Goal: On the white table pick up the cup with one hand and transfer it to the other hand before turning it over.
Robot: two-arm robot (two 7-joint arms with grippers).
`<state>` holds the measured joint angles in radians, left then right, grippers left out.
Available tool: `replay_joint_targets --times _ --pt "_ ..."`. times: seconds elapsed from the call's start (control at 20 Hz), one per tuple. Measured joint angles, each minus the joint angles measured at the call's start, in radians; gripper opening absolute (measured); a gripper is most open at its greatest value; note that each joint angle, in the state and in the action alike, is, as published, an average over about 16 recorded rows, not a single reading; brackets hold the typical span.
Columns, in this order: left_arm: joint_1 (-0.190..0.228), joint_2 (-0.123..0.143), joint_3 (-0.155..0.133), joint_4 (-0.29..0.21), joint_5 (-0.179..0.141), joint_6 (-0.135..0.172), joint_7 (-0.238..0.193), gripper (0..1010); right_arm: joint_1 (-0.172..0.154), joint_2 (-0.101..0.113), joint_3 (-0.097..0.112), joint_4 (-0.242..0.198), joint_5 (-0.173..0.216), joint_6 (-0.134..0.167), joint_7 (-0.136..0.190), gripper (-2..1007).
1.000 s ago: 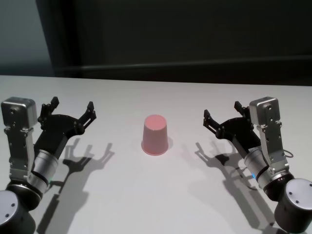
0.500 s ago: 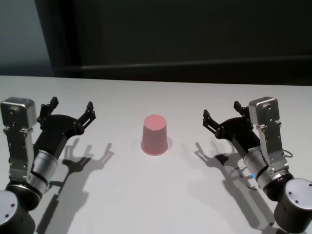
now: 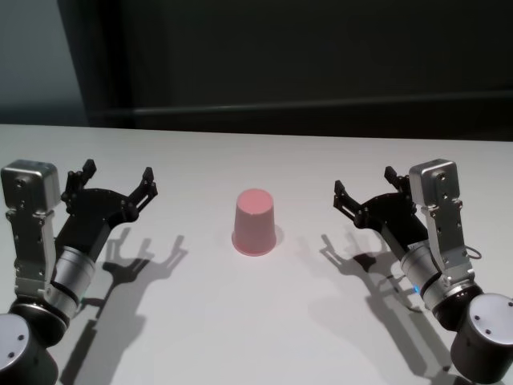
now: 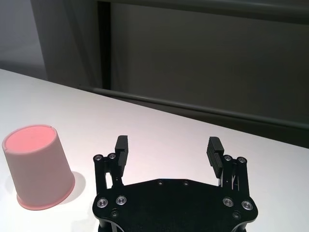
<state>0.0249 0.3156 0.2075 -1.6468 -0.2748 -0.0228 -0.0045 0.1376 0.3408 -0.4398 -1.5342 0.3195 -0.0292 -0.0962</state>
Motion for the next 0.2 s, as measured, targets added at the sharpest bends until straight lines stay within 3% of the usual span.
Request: replay_joint_targets --times 0.2 --pt "0.000 0.000 0.000 0.000 0.000 0.000 0.000 1001 0.000 0.000 0.000 0.000 0.000 0.000 0.000 1002"
